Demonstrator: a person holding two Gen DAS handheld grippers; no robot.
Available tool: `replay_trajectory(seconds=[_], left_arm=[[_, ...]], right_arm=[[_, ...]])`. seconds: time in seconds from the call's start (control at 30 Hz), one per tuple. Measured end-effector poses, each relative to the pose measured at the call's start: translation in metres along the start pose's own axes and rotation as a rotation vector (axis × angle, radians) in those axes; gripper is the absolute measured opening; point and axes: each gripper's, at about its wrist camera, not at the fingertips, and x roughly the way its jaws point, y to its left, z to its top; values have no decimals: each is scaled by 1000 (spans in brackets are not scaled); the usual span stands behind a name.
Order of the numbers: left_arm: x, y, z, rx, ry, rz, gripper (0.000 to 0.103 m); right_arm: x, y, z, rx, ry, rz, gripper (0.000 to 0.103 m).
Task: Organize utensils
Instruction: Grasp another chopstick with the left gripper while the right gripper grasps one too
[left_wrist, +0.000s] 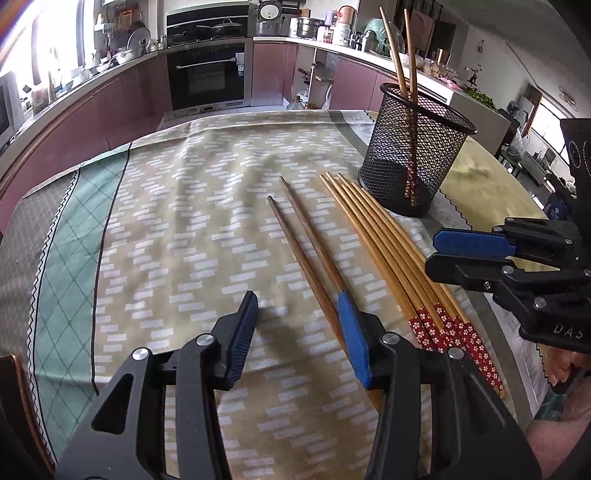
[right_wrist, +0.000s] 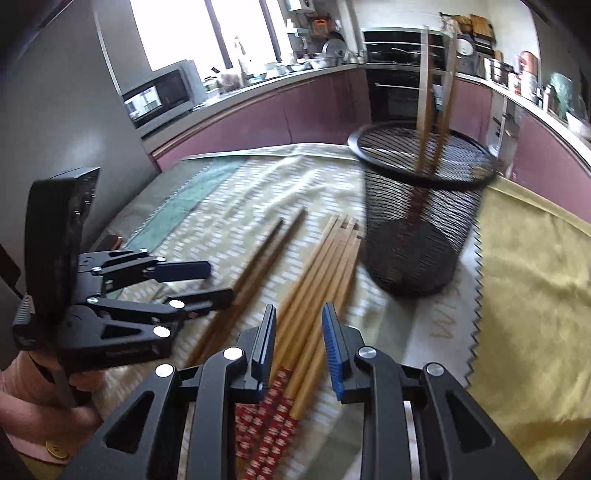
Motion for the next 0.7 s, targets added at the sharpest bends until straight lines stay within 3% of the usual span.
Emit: replay_trajectory(seconds=[0.1, 0.27, 0.7], left_arm=[[1, -1, 0, 10, 5, 7, 45], [-1, -2, -1, 23, 9, 9, 37], [-12, 9, -9, 16, 1, 19, 35]], right_arm=[[9, 10, 5, -26, 10, 13, 25], [21, 13, 8, -10, 30, 38, 23], [51, 22, 28, -5, 78, 44, 22]])
